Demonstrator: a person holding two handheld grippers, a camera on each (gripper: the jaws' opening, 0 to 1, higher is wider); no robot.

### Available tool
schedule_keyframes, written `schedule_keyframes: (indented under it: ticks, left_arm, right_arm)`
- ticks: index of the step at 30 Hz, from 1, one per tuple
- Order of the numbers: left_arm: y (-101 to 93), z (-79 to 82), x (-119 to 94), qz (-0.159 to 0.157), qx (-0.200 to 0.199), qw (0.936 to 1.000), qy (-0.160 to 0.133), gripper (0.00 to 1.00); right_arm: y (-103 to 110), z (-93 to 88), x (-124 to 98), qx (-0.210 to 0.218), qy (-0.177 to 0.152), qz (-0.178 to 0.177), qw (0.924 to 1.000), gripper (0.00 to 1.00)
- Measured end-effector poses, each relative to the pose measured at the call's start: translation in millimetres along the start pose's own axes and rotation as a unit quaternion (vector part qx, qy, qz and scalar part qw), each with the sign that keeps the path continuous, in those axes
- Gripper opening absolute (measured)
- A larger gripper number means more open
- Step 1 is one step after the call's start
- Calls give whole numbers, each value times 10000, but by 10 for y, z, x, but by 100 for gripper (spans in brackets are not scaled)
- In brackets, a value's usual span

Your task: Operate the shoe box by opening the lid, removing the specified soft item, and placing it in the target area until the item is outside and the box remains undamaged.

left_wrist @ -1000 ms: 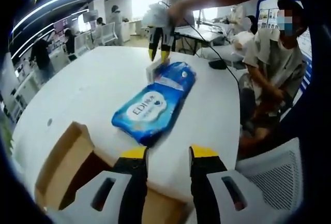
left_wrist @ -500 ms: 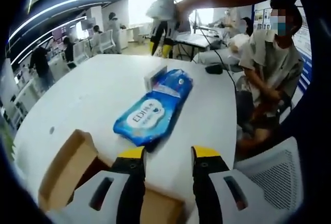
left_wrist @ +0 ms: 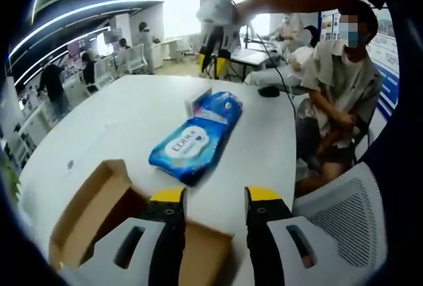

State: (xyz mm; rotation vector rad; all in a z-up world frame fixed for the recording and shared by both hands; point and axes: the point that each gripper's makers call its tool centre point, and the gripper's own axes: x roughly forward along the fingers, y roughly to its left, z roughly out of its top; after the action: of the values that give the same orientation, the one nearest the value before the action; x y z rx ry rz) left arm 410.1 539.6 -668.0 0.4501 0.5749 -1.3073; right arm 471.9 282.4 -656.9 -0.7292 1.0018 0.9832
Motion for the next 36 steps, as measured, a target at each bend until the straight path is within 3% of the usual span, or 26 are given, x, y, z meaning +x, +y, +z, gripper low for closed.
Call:
schedule_keyframes:
  ticks: [7, 14, 24, 36]
  left_arm:
    - [40, -113, -173, 10, -10, 9999, -112, 40]
    - [98, -282, -383, -88, 11, 9999, -137, 37]
    - [264, -671, -866, -151, 29, 9999, -46, 38]
    - [504, -968, -1342, -63, -8, 10000, 19, 37]
  right_arm:
    - [208, 287, 39, -47, -91, 6, 9999, 30]
    - [546, 661, 101, -71, -117, 85, 9999, 28]
    - [1071, 1453, 343, -212, -319, 261, 9989, 28]
    - [1433, 2145, 585, -310, -572, 475, 9967, 26]
